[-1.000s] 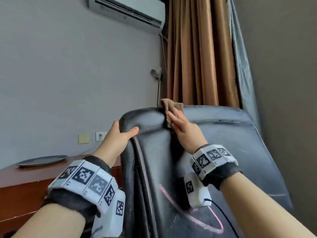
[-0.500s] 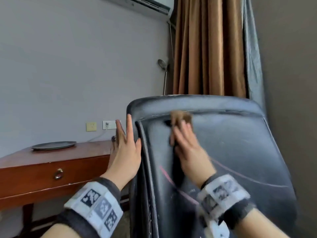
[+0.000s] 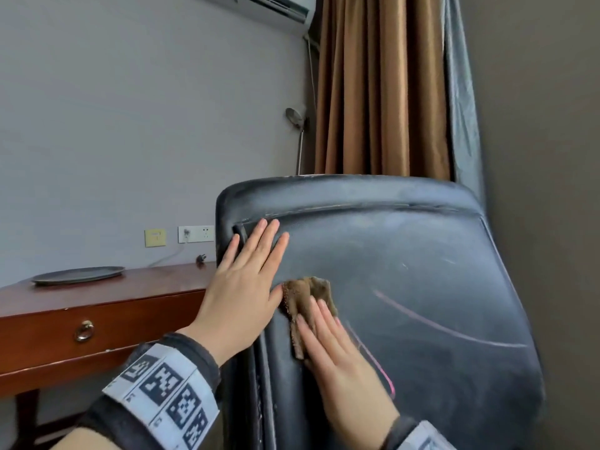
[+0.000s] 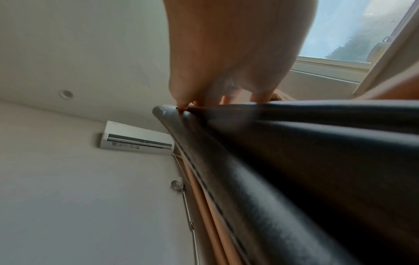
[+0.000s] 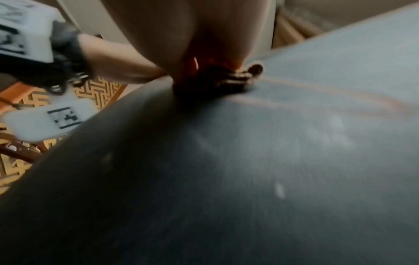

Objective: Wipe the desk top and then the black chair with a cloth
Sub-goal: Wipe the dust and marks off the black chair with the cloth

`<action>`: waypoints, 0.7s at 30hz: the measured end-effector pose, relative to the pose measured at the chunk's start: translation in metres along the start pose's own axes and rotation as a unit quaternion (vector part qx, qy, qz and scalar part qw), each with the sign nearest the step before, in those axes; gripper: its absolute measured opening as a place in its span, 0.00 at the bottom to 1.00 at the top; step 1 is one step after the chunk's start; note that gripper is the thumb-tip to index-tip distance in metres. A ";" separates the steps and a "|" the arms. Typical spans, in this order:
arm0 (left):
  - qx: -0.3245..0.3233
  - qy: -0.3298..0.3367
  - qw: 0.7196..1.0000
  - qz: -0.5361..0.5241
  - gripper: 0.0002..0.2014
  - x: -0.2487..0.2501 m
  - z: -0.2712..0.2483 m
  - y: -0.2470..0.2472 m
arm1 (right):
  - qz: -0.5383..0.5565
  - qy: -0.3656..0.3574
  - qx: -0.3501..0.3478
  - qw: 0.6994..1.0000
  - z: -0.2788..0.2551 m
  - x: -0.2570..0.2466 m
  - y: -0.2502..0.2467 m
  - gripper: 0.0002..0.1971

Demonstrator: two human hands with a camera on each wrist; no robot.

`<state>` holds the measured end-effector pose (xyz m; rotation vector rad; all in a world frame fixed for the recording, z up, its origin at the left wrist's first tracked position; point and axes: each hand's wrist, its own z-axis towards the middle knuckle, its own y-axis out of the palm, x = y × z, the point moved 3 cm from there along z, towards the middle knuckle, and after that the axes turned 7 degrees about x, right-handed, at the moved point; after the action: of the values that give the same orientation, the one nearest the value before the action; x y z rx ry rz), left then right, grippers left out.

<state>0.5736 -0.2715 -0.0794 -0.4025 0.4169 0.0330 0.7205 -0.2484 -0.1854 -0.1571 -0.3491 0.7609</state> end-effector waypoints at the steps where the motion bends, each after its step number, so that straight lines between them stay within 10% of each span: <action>1: 0.005 0.007 1.000 0.011 0.31 0.002 -0.001 -0.002 | -0.006 -0.011 -0.002 1.000 0.000 0.012 -0.004 0.26; 6: 0.004 0.017 0.999 0.044 0.31 0.007 -0.001 0.001 | -0.008 0.177 0.049 0.983 0.016 0.061 -0.009 0.31; 12: 0.017 0.009 0.998 0.055 0.30 0.007 -0.004 0.003 | 0.087 0.042 -0.037 0.995 -0.012 -0.004 -0.009 0.36; 16: 0.015 0.005 0.999 0.052 0.31 0.010 -0.001 0.007 | 0.001 0.140 -0.028 0.990 0.006 0.052 -0.019 0.34; 21: 0.022 0.005 0.998 0.058 0.31 0.011 0.001 0.007 | -0.031 0.167 0.009 0.985 0.006 -0.012 -0.014 0.21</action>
<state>0.5833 -0.2652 -0.0856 -0.3352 0.4495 0.1338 0.7189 -0.2668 -0.1791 -0.2517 -0.0285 0.6631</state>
